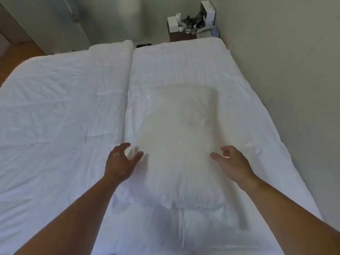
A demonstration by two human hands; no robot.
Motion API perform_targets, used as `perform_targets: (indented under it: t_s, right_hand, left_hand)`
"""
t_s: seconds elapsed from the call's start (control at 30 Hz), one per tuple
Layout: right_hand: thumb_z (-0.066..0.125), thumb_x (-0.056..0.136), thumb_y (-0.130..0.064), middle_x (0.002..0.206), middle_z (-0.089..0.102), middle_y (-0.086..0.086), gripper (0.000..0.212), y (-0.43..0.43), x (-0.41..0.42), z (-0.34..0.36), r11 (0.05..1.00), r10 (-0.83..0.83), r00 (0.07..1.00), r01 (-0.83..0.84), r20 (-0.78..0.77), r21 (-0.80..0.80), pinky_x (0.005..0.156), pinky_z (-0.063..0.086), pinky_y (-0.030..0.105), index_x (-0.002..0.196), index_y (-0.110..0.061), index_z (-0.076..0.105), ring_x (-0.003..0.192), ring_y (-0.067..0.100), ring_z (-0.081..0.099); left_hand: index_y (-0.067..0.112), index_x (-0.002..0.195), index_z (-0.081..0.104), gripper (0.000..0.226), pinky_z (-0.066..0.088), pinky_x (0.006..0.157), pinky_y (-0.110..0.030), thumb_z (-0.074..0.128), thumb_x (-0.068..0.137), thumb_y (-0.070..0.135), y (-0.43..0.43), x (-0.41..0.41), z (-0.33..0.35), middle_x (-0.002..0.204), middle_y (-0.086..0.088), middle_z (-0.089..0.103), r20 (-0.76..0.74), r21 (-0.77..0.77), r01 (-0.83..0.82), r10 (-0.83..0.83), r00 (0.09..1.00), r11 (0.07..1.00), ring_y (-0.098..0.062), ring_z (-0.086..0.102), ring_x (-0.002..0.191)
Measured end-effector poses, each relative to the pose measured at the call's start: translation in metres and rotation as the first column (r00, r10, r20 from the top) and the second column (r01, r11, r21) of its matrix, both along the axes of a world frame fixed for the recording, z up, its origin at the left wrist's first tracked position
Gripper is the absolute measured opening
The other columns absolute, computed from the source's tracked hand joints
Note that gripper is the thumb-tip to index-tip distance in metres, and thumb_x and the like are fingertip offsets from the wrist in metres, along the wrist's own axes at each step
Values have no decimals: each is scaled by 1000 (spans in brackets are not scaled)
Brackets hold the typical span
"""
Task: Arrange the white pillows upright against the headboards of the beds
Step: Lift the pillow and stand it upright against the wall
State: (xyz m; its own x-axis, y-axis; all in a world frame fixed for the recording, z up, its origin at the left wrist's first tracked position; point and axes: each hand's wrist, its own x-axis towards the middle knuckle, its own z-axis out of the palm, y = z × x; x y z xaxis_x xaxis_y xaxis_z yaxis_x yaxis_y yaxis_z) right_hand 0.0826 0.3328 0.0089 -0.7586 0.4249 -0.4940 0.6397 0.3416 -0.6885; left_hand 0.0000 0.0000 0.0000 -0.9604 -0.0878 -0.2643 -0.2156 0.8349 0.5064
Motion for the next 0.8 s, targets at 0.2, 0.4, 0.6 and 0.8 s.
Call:
perform_targets:
  t_s: [0.2,0.4,0.6,0.8]
  right_hand:
    - [75,68,-70,154,45,5,108,0,-58,-34,994,52,993,-41,108,-106,110,43,42,155,-22,32,134,27,51]
    - [85,32,-80,139,58,0,140,4,-81,-75,938,-72,972,142,222,-316,96,55,45,148,-19,37,116,26,65]
    - [94,30,-67,131,62,4,135,3,-77,-92,903,-133,958,223,253,-368,95,56,44,143,-11,44,109,27,67]
    - [95,55,-39,117,71,-2,84,-5,-65,-92,879,-245,965,261,93,-399,98,53,37,128,-15,63,104,21,69]
  left_hand:
    - [17,155,39,90,36,114,-44,46,88,76,15,-47,-27,155,-21,46,254,-62,-6,21,967,998,-38,46,141]
    - [21,160,29,113,34,116,-46,49,72,90,18,-72,-49,159,-13,44,353,123,-185,132,926,975,-37,45,143]
    - [23,150,46,122,44,112,-48,63,52,95,28,-67,-62,143,0,62,416,226,-291,178,892,930,-29,61,125]
    - [14,139,61,96,48,107,-44,73,67,77,51,-58,-46,135,-4,67,333,275,-319,221,917,907,-31,63,123]
